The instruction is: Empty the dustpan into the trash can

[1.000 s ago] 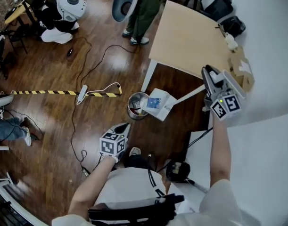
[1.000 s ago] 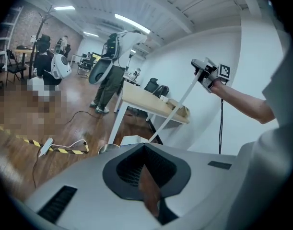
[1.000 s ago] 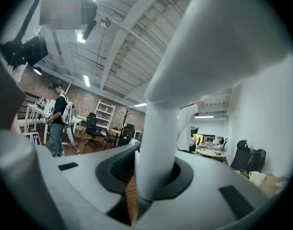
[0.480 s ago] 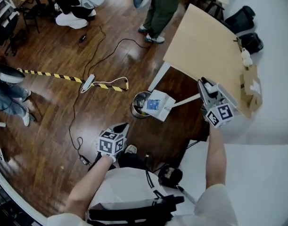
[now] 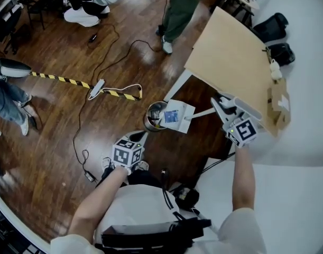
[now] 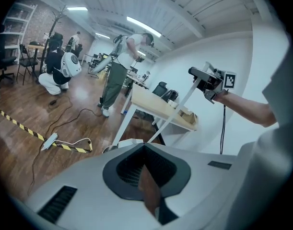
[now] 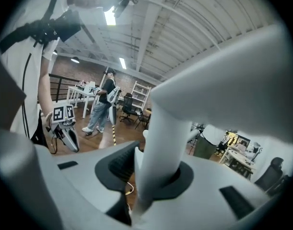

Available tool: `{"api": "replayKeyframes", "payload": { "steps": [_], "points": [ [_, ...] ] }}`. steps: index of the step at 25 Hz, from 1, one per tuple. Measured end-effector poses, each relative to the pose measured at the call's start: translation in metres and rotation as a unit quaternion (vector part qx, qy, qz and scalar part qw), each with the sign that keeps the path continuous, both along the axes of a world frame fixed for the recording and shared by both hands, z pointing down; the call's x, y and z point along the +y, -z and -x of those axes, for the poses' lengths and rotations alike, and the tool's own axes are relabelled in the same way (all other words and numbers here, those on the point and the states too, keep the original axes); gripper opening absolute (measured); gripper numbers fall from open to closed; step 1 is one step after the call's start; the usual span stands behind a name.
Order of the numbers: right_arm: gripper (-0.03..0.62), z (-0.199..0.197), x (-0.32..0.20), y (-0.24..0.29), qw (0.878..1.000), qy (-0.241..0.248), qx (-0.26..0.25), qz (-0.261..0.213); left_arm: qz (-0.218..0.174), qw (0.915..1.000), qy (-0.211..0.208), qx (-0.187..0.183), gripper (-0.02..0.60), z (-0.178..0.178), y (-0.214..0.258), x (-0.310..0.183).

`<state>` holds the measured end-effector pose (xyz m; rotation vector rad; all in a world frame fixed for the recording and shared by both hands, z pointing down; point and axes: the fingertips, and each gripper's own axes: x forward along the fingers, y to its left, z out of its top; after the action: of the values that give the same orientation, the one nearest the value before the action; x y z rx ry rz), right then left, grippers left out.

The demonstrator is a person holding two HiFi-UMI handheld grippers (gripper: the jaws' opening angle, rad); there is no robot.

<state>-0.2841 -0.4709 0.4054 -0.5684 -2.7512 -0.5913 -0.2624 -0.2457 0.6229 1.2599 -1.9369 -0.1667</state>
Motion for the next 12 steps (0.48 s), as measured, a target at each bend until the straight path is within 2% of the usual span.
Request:
{"api": "replayKeyframes", "payload": {
  "steps": [7, 12],
  "points": [
    [0.095, 0.025, 0.032, -0.005, 0.999, 0.032, 0.025, -0.023, -0.006, 1.0, -0.001, 0.002, -0.006, 0.003, 0.005, 0.008],
    [0.095, 0.042, 0.062, -0.011, 0.994, 0.079, 0.043, -0.058, -0.008, 0.9999, 0.009, 0.005, -0.006, 0.007, 0.006, 0.02]
  ]
}}
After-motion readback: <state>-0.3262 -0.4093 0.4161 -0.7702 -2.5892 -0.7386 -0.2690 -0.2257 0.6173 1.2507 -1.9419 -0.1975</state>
